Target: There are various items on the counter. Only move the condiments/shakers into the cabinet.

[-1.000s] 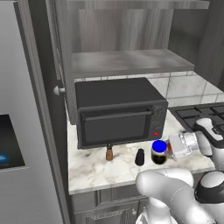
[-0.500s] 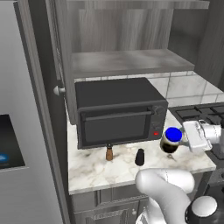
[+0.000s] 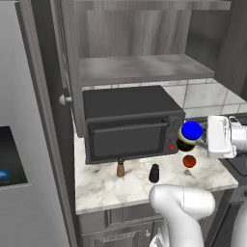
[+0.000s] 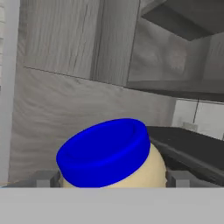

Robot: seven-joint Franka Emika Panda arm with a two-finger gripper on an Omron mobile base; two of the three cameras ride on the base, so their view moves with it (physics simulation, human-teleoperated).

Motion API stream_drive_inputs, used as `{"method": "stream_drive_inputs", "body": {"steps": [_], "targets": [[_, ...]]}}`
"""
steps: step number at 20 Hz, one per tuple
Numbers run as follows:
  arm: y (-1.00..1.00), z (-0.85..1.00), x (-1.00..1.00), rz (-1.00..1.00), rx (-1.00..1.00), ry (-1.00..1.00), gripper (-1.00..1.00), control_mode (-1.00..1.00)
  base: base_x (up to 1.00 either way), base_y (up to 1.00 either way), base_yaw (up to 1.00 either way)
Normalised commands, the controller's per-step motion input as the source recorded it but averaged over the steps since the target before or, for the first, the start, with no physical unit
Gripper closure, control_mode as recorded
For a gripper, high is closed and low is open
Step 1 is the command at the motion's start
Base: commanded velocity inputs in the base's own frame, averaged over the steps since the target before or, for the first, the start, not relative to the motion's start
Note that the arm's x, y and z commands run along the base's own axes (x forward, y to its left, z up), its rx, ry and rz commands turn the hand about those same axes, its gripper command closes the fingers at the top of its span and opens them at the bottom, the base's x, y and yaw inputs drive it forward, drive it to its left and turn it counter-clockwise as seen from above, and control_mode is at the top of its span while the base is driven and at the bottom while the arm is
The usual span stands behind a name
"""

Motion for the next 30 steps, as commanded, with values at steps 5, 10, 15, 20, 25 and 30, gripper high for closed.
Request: {"method": "stream_drive_inputs", "body": {"steps": [5, 10, 15, 20, 25, 30], "targets": [[0.27, 1.0, 0.0, -0.19, 0.01, -0.04, 1.0, -1.0, 0.0, 0.0, 0.0], [0.2, 1.0, 0.05, -0.19, 0.06, 0.0, 1.0, -1.0, 0.0, 0.0, 0.0], [0.08, 1.0, 0.41, -0.17, 0.15, 0.08, 1.0, -1.0, 0.0, 0.0, 0.0], [0.0, 1.0, 0.52, -0.16, 0.25, 0.18, 1.0, -1.0, 0.0, 0.0, 0.0], [-0.12, 0.86, 0.49, -0.06, 0.25, 0.22, 1.0, -1.0, 0.0, 0.0, 0.0], [-0.01, 0.0, 0.03, 0.0, 0.01, 0.02, 1.0, -1.0, 0.0, 0.0, 0.0]]}}
